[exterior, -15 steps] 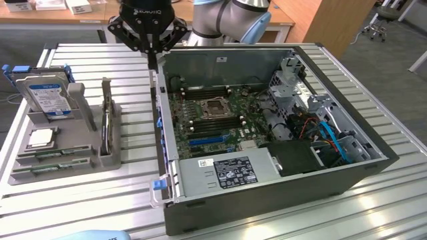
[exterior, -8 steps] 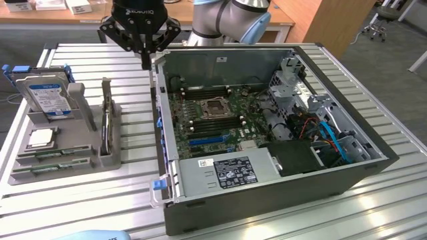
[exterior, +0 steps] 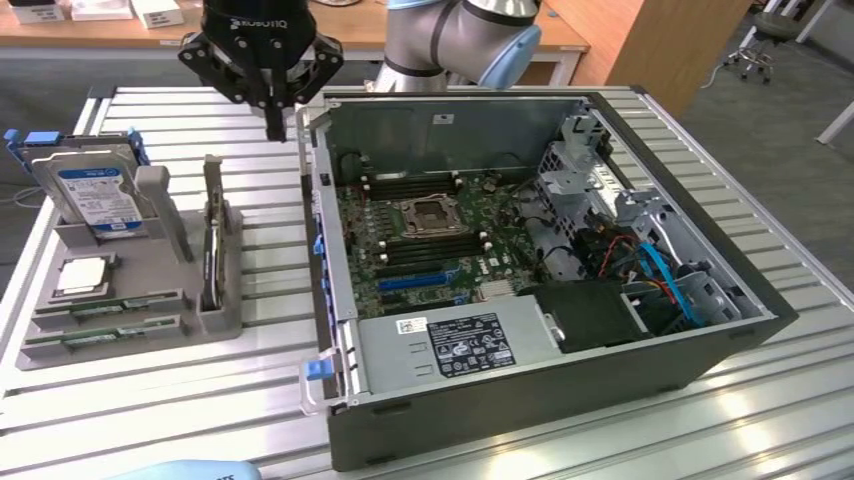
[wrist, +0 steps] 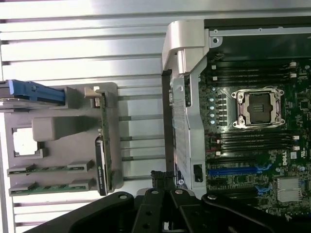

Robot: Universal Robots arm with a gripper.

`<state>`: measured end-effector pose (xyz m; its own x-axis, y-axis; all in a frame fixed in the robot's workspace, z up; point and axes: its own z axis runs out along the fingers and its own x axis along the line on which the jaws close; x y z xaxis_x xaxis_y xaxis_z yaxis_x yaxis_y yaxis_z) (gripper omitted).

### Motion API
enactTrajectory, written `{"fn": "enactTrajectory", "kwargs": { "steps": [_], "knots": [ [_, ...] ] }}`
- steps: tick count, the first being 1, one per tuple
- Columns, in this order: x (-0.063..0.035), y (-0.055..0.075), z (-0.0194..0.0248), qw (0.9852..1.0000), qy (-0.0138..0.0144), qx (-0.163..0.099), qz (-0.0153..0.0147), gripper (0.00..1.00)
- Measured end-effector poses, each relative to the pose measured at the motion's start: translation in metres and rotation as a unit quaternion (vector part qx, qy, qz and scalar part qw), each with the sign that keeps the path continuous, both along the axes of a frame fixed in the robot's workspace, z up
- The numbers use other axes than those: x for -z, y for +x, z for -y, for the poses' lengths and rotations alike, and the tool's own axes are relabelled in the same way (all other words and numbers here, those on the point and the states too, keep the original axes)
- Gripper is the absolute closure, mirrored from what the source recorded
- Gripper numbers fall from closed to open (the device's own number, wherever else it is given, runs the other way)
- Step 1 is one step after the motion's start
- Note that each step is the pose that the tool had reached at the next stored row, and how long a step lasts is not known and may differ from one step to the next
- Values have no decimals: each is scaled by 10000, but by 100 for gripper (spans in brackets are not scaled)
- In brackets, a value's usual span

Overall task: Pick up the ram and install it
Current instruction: 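Reach for the ram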

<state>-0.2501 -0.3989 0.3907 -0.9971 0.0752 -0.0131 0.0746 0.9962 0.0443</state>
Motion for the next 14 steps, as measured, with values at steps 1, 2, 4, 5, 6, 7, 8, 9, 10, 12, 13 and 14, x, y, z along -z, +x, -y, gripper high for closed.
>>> {"fn": "enactTrajectory", "kwargs": {
  "steps": [1, 2, 4, 5, 6, 7, 8, 9, 10, 12, 13, 14],
  "knots": [
    [0, -21, 0, 10000, 0, 0, -1, 90],
    [1, -42, 0, 10000, 0, 0, -2, 90],
    [2, -84, 0, 10000, 0, 1, -4, 90],
    [2, -106, 0, 10000, 0, 1, -5, 90],
    [3, -130, 0, 10000, 0, 0, -5, 90],
    [3, -152, 0, 10000, 0, 0, -6, 90],
    [4, -175, 0, 10000, 0, 0, -7, 90],
    [5, -197, 0, 10000, 0, 0, -8, 90],
    [5, -219, 0, 10000, 0, 0, -10, 90],
    [6, -264, 0, 10000, 0, 0, -12, 90],
    [7, -286, 0, 10000, 0, 1, -13, 90],
    [7, -309, 0, 10000, 0, 1, -15, 90]
  ]
}}
